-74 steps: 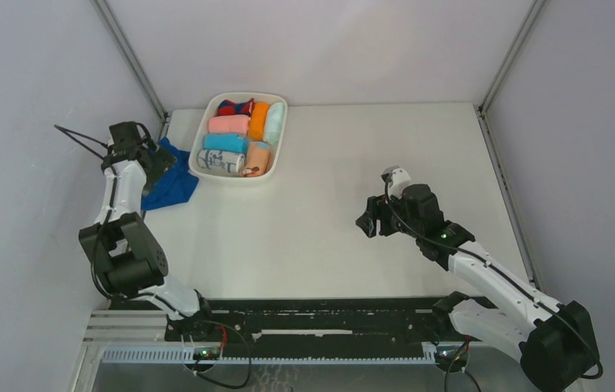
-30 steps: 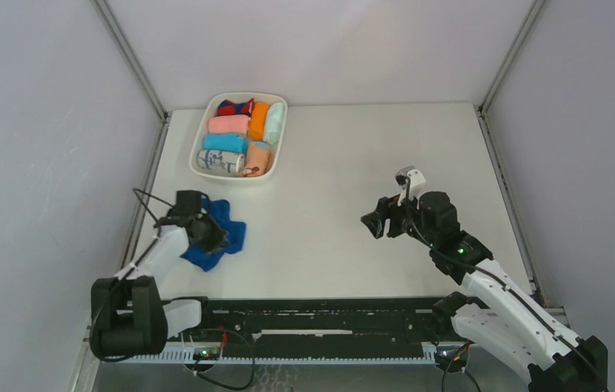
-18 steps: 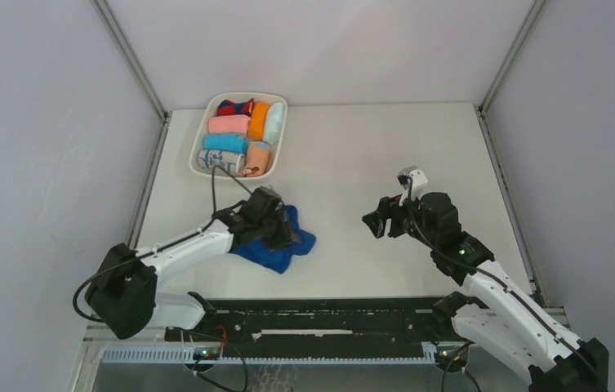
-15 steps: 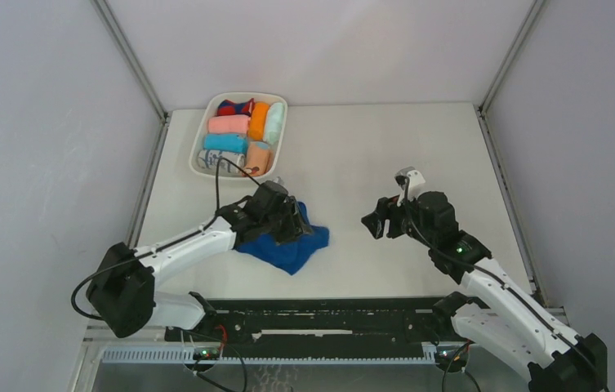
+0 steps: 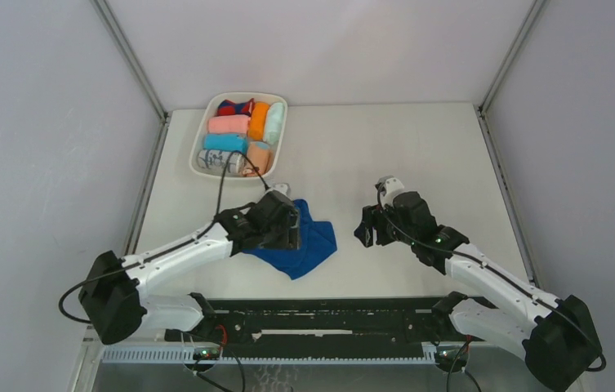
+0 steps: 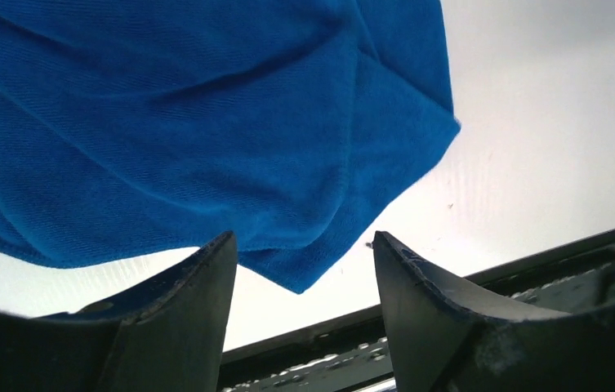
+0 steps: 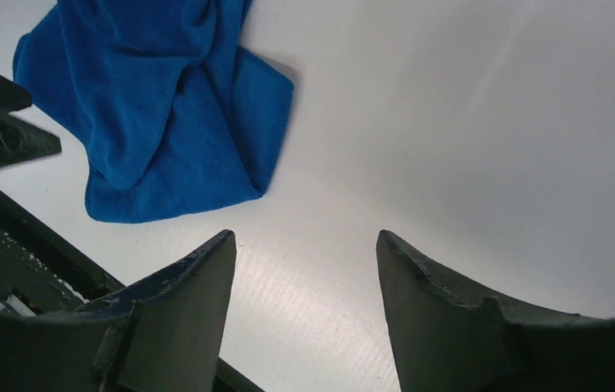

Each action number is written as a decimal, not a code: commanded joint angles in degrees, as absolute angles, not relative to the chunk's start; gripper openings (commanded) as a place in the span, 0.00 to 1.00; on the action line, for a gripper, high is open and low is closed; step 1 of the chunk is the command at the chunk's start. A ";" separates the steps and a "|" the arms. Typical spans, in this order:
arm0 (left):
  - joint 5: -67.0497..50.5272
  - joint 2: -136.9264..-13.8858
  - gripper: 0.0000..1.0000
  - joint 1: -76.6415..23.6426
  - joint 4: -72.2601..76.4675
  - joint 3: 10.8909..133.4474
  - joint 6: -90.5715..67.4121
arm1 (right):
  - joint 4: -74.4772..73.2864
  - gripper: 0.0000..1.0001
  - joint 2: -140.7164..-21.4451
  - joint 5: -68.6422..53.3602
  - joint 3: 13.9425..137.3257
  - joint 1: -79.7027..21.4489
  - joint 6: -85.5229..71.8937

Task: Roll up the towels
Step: Move the towel to the corner of the board.

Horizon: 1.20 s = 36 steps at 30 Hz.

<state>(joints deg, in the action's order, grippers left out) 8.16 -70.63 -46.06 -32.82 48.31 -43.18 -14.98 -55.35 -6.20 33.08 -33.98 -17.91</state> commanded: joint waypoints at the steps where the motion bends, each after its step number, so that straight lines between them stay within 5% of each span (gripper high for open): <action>1: 14.96 -76.29 0.66 -52.61 -36.10 54.56 -34.44 | -13.09 0.63 -55.49 -3.51 32.61 -34.72 -20.04; 15: 21.58 -93.56 0.54 -57.66 -39.68 62.92 -30.67 | -11.93 0.63 -56.63 -4.57 31.12 -35.09 -20.82; 22: 21.77 -86.52 0.01 -55.77 -40.74 61.11 -31.23 | -7.11 0.63 -62.36 -6.31 31.11 -36.96 -21.70; 36: 14.22 -59.32 0.00 -39.45 -45.44 57.52 -31.02 | 0.89 0.59 -83.23 -8.28 39.79 -41.08 -25.07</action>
